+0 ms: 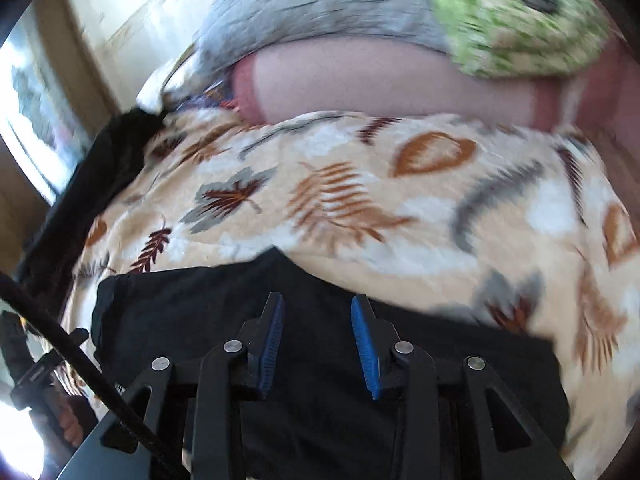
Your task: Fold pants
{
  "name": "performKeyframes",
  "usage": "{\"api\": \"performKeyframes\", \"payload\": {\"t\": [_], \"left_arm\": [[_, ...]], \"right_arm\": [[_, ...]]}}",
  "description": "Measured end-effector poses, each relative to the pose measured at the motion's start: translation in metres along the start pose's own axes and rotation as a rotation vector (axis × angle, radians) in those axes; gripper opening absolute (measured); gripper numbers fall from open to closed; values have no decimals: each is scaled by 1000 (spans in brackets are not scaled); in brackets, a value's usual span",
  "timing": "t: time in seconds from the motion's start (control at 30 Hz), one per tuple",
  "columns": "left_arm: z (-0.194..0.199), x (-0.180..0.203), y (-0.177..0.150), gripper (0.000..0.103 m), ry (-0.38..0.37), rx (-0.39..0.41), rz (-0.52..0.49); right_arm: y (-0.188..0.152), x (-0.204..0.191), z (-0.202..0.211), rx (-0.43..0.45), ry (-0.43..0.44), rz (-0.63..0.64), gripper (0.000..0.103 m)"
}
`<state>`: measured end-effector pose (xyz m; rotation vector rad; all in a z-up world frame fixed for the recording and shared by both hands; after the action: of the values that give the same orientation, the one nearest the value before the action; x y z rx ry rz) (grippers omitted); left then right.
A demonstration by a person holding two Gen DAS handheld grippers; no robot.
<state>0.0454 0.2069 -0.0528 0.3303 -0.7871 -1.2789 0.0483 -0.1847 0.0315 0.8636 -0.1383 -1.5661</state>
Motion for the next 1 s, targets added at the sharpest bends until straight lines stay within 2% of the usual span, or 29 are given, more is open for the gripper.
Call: {"api": "performKeyframes", "payload": {"t": [0.03, 0.1, 0.2, 0.3, 0.4, 0.5, 0.63, 0.7, 0.8, 0.87, 0.93, 0.97, 1.0], "left_arm": [[2, 2, -1, 74, -13, -1, -4], [5, 9, -6, 77, -32, -2, -28], [5, 22, -13, 78, -24, -3, -77], [5, 33, -19, 78, -8, -2, -116], [2, 32, -23, 78, 1, -19, -94], [2, 22, -21, 78, 45, -6, -59], [-3, -4, -12, 78, 57, -32, 51], [-5, -13, -6, 80, 61, -39, 79], [-9, -5, 5, 88, 66, -28, 12], [-21, 7, 9, 88, 56, -70, -59], [-36, 15, 8, 88, 81, -128, -115], [-44, 19, 6, 76, 102, -158, -147], [-49, 20, 4, 53, 144, -176, -169]], "right_arm": [[-9, 17, 20, 30, -23, -43, 52], [-24, 46, 50, 70, -70, -100, 59], [-49, 86, 83, 77, -135, -184, 59], [-69, 107, 94, 93, -85, -285, 60], [-85, 96, 80, 63, 24, -316, 62], [-95, 39, 43, -22, 125, -178, 62], [-107, -41, -3, -116, 140, 93, 62], [-111, -62, -18, -142, 124, 173, 62], [-117, -84, -36, -149, 80, 299, 64], [-124, -93, -44, -162, 48, 397, 64], [-127, -95, -53, -174, 8, 486, 64], [-128, -95, -57, -172, -8, 511, 64], [-128, -95, -60, -165, -19, 530, 64]]}}
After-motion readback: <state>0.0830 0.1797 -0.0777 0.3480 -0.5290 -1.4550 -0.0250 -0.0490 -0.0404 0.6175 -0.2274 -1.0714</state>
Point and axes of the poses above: each gripper's, at about its wrist camera, not at the fingertips, and z roughly against the way its jaws point, x to its right, y to its top, the point moved 3 cm from there along -z, roughly the way its jaws point, and after that the axes turned 13 degrees about y, right-handed, at the moved point
